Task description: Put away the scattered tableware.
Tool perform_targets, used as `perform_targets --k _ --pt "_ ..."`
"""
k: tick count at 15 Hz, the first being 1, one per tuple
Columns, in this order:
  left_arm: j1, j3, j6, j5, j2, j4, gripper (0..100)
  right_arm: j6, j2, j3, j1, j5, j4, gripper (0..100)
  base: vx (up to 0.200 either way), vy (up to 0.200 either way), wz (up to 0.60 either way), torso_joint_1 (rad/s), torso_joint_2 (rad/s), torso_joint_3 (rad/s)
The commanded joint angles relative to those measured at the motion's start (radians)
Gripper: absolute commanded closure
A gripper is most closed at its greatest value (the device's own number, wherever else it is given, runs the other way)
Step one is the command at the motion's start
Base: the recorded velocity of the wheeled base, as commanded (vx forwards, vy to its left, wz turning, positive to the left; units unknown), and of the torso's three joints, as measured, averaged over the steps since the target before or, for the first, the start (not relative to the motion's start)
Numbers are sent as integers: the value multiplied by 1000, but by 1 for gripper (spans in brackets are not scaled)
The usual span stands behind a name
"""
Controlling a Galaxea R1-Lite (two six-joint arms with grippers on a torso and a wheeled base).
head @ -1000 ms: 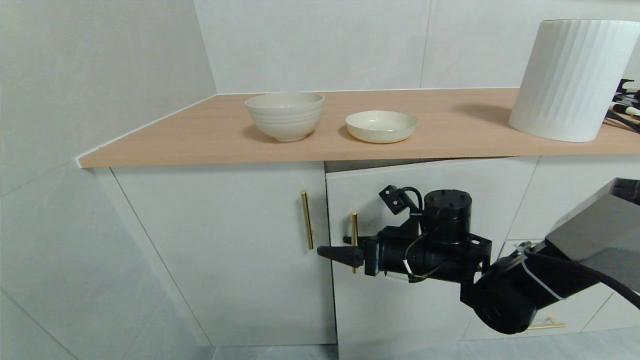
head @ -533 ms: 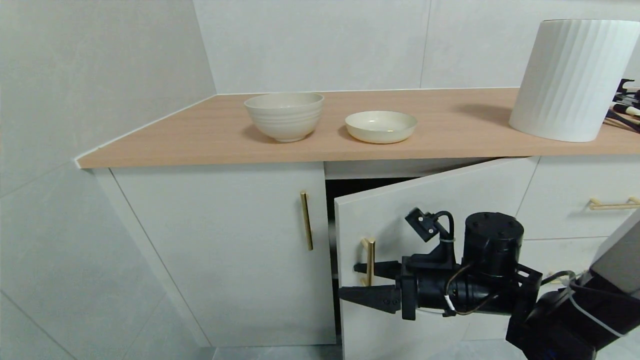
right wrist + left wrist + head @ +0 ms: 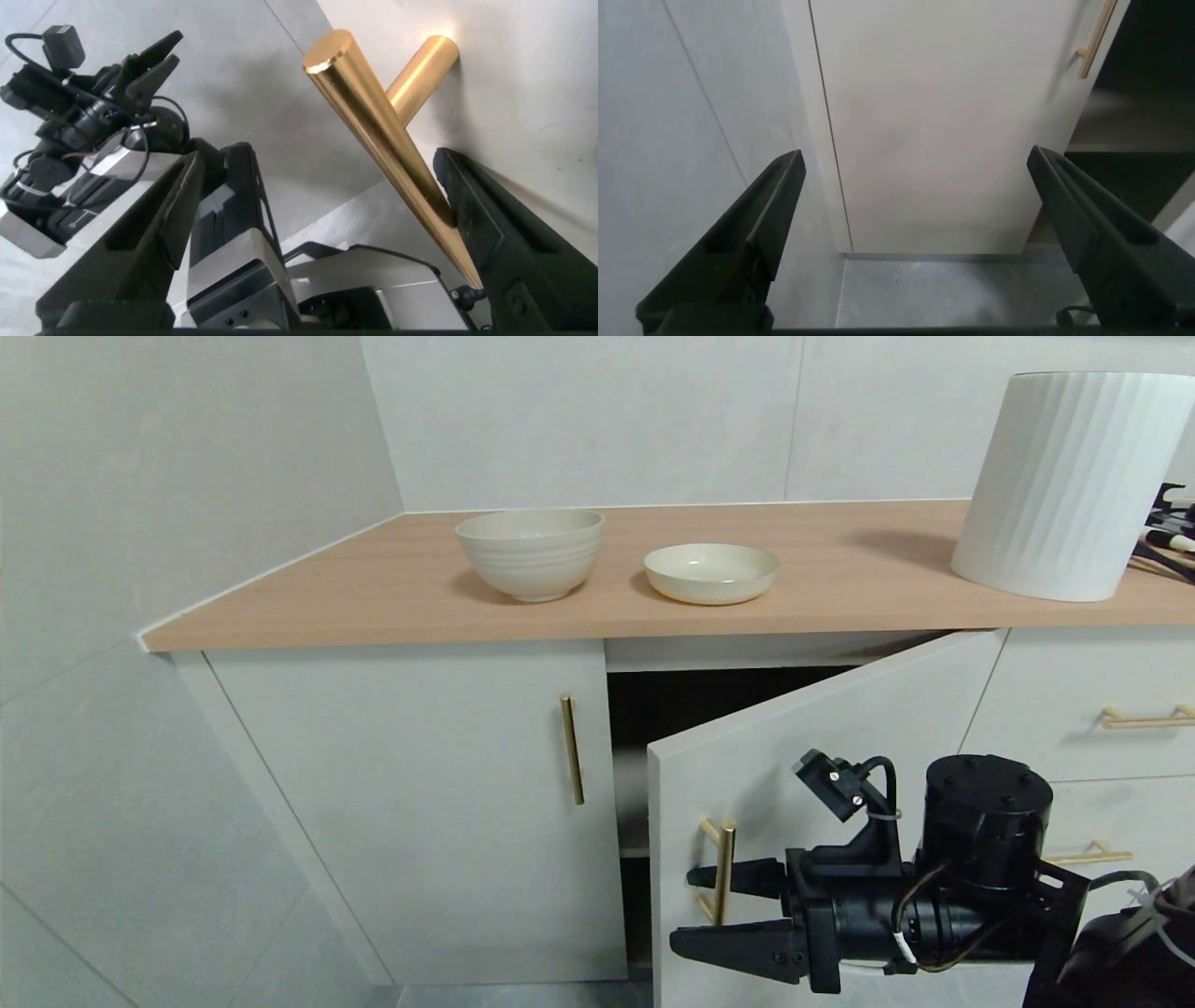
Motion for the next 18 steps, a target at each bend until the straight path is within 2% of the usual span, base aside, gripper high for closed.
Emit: perform_targets --k 1,2,3,4,5,6,7,9,11,13,14,15,16,17,18 --pt "0 0 -2 1 0 0 0 0 -15 11 2 1 0 0 0 0 0 0 0 0" --pt "0 0 -4 7 0 -8 0 0 -21 12 2 1 0 0 0 0 0 0 0 0" --pt "0 -41 -24 5 0 -22 0 2 -28 15 2 1 0 0 0 0 0 0 0 0" --pt "0 -129 -50 -13 6 12 0 2 -30 20 2 1 0 0 0 0 0 0 0 0" --pt "-7 -225 -54 -41 37 87 0 2 -32 21 2 3 0 0 0 0 0 0 0 0" --pt "-19 -318 -56 -81 77 165 0 2 -32 21 2 3 0 0 0 0 0 0 0 0" --pt "-43 -448 -56 -160 173 251 0 2 -32 23 2 4 0 0 0 0 0 0 0 0" --pt "-57 -574 -57 -266 371 264 0 0 -32 23 3 3 0 0 0 0 0 0 0 0" --pt "-57 -681 -56 -369 624 234 0 0 -32 23 2 4 0 0 0 0 0 0 0 0" --pt "-66 -710 -50 -464 818 170 0 0 -35 23 2 3 0 0 0 0 0 0 0 0" --pt "-80 -710 -51 -503 882 130 0 0 -35 23 2 4 0 0 0 0 0 0 0 0" --pt "-132 -698 -59 -564 1043 43 0 0 -33 23 2 3 0 0 0 0 0 0 0 0" --pt "-158 -684 -59 -570 1104 10 0 0 -35 23 2 3 0 0 0 0 0 0 0 0" --pt "-215 -650 -59 -569 1203 -62 0 0 -35 23 2 3 0 0 0 0 0 0 0 0" --pt "-249 -627 -61 -569 1273 -137 0 0 -35 23 2 3 0 0 0 0 0 0 0 0"
